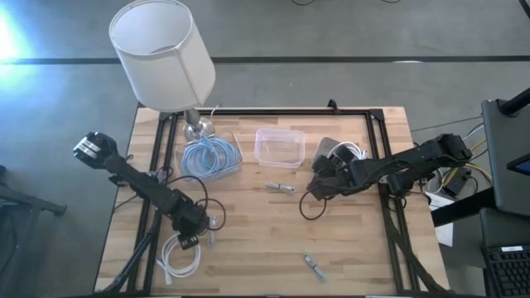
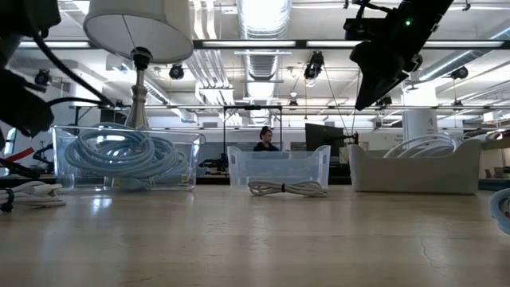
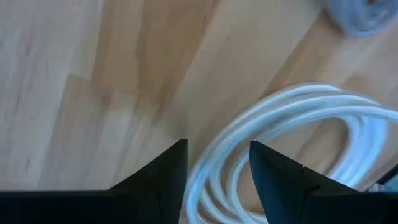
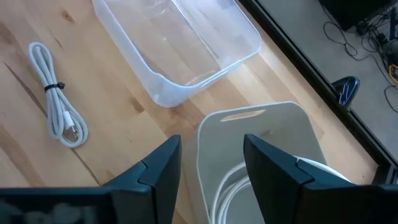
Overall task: Pick & Place USB Port
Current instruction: Put the white HDMI cable into the gray bin
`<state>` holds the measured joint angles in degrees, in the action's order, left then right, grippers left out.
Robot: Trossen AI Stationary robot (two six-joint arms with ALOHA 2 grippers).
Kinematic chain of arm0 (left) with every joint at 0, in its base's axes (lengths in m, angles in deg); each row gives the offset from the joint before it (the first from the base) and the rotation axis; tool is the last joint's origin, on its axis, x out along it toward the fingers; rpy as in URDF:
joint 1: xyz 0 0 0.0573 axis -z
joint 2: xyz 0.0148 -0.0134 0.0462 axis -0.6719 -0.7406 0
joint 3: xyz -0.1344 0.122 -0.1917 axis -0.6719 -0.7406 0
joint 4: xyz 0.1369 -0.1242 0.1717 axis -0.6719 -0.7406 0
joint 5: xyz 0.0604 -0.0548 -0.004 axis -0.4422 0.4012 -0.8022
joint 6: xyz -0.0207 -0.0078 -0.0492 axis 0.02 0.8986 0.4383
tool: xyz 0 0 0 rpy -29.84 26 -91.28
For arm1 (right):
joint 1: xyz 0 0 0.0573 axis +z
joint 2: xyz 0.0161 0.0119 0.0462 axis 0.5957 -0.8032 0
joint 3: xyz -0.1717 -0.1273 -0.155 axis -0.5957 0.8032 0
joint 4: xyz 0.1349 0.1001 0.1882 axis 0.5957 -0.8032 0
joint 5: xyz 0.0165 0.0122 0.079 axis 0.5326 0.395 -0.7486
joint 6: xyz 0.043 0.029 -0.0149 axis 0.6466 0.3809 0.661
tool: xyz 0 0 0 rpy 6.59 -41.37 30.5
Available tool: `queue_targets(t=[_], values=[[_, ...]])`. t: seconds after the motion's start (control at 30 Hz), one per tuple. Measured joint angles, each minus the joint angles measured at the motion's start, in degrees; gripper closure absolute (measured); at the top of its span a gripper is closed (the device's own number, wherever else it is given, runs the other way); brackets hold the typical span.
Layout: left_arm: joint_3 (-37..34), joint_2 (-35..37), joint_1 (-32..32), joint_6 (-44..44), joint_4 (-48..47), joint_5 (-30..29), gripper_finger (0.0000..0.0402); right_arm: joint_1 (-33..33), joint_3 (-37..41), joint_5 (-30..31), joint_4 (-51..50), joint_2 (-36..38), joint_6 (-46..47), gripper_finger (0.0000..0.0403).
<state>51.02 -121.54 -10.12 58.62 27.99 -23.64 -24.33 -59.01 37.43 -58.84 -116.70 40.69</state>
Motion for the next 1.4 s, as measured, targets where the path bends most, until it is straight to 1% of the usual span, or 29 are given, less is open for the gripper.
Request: queue_targets(t=[0.2, 0.3, 0.4, 0.5, 0.67, 0.7, 0.8, 0.9, 1.0, 1.17, 1.27, 1.4], values=[[-3.7, 0.2, 0.0, -0.5, 0.9, -0.4, 0.0227, 0.0, 0.0, 0.0, 0.2, 0.0, 0.0, 0.0235], [-4.4, 0.1, 0.0, -2.6, 1.0, -2.1, 0.0227, 0.0, 0.0, 0.0, 0.2, 0.0, 0.0, 0.0234], [-4.8, 0.1, 0.0, -5.4, 2.4, -2.3, 0.0236, 0.0, 0.0, 0.0, 0.3, 0.0, -0.2, 0.0238], [-4.8, 0.1, 0.0, -6.5, 2.5, -2.9, 0.027, 0.0, 0.0, 0.0, 0.4, 0.0, -0.4, 0.0241], [-4.6, 0.1, -0.1, -8.5, 5.6, -4.2, 0.0372, 0.0, 0.0, 0.0, 0.9, 0.0, -0.4, 0.0242], [-4.6, 0.1, -0.1, -8.6, 6.1, -4.8, 0.0383, 0.0, 0.0, 0.0, 1.3, 0.0, -0.5, 0.0241], [-3.0, 0.1, -0.3, -9.5, 6.0, -7.3, 0.0381, 0.0, 0.0, 0.0, 3.0, 0.0, -1.0, 0.0237], [0.1, -0.1, -0.5, -11.6, 3.8, -9.8, 0.0375, 0.0, 0.0, -0.1, 6.5, 0.0, -4.3, 0.0233], [4.7, -0.2, -0.7, -14.0, -3.8, -15.0, 0.0382, 0.0, 0.0, -1.3, 10.7, 0.0, -7.6, 0.023], [14.3, -0.1, -1.3, -17.2, -13.2, -26.3, 0.0387, 0.0, 0.0, -5.0, 16.1, 0.0, -12.2, 0.0229], [19.5, -0.1, -1.9, -19.3, -13.2, -33.7, 0.0376, 0.1, 0.0, -7.5, 18.2, 0.0, -15.2, 0.0227], [24.4, -1.1, -2.8, -25.8, -13.2, -41.7, 0.0375, 0.5, 0.0, -11.6, 21.8, 0.0, -19.6, 0.022]])
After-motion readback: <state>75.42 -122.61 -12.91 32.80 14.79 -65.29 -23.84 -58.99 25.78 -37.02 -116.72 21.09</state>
